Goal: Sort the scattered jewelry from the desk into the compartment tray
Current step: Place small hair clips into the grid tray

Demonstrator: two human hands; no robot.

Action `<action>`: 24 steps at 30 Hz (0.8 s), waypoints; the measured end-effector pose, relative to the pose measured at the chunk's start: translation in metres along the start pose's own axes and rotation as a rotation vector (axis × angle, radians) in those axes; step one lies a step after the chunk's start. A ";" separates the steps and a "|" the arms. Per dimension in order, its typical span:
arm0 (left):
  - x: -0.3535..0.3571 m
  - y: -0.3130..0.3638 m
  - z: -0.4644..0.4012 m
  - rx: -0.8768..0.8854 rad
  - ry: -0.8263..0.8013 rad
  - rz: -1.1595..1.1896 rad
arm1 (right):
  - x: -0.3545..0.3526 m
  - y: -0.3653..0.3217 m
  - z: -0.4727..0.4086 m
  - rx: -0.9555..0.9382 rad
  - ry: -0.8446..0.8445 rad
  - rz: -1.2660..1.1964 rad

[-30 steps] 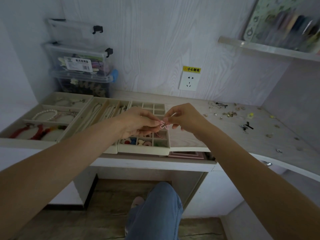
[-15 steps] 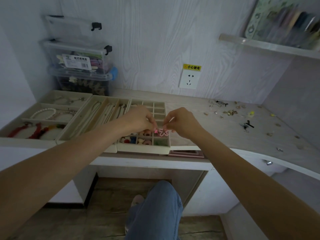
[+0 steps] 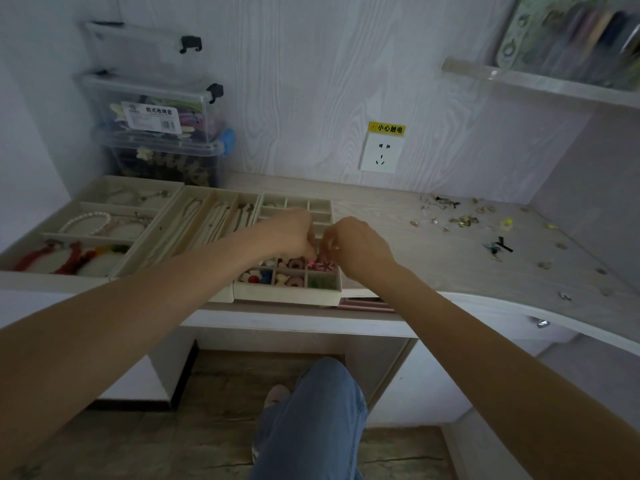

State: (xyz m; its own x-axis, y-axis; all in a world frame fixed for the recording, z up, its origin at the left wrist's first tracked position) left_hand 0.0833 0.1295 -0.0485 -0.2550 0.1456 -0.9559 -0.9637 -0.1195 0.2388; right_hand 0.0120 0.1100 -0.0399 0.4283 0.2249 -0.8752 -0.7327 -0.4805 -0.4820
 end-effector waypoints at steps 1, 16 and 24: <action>0.000 0.000 -0.001 -0.009 -0.004 -0.008 | -0.002 -0.001 0.000 -0.003 0.014 0.031; 0.001 0.010 -0.006 -0.097 -0.009 -0.196 | -0.004 -0.008 0.007 0.010 0.021 0.208; -0.002 0.006 -0.003 -0.029 0.063 -0.135 | -0.011 0.004 0.004 0.046 0.018 0.064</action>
State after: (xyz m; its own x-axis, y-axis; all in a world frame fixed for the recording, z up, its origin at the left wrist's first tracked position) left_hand 0.0785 0.1259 -0.0452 -0.1164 0.1002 -0.9881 -0.9860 -0.1312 0.1028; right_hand 0.0022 0.1088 -0.0328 0.3892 0.1799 -0.9034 -0.7818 -0.4541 -0.4273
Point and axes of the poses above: each hand's wrist, its own z-axis away from the middle knuckle, its own x-axis out of the palm, y = z × x, the point moved 10 cm from there along -z, towards the middle knuckle, and after that the axes turned 11 degrees about -z, right-handed, at the moved point
